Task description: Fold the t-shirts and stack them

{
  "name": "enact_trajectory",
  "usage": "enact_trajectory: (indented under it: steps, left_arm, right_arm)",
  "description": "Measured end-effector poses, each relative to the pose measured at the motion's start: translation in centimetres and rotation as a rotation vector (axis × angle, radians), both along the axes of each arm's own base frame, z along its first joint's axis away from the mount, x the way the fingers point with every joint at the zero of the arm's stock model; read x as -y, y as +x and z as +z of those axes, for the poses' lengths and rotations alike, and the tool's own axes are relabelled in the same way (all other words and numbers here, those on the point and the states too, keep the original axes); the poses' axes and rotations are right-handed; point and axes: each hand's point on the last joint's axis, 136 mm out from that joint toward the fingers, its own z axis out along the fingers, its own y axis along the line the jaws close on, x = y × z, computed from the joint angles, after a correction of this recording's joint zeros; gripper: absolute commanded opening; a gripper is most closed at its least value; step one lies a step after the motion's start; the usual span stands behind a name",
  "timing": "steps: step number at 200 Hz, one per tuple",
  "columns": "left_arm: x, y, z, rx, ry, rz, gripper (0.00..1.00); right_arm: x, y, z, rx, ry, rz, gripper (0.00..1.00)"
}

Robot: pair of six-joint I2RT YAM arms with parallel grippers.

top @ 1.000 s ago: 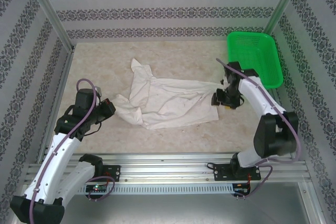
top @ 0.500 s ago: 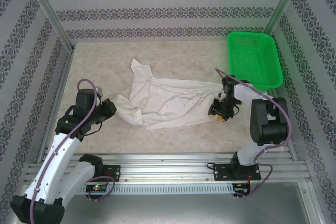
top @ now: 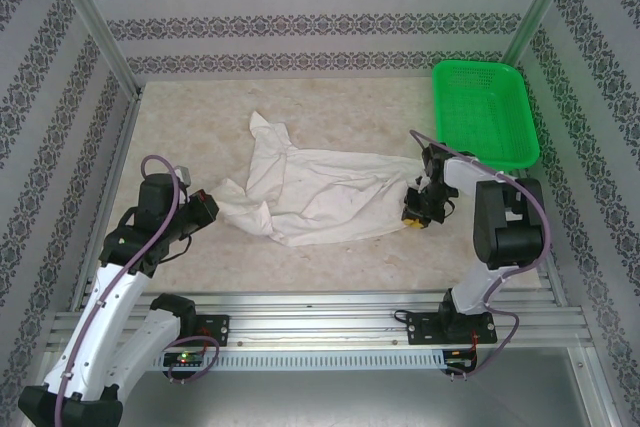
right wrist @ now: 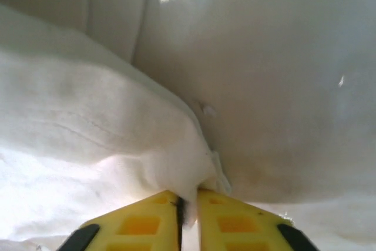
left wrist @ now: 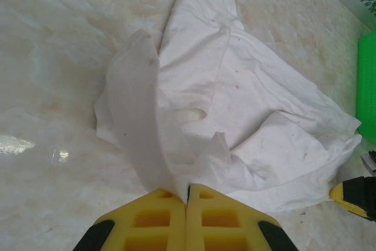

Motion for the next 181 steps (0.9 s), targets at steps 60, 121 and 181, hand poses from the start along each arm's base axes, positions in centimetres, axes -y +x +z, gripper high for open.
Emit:
enact_trajectory:
  steps: [60, 121, 181]
  left_arm:
    - [-0.2, -0.2, -0.3, -0.014, 0.008, 0.005, 0.00]
    - [-0.1, 0.2, -0.6, -0.032, 0.023, -0.006, 0.00]
    - [0.0, 0.5, -0.4, -0.030, 0.032, -0.016, 0.00]
  right_arm:
    - [0.1, 0.5, 2.2, 0.044, -0.005, 0.003, 0.09]
    - [0.8, 1.2, 3.1, 0.034, 0.007, -0.013, 0.12]
    - [1.4, 4.3, 2.3, 0.036, 0.004, 0.018, 0.34]
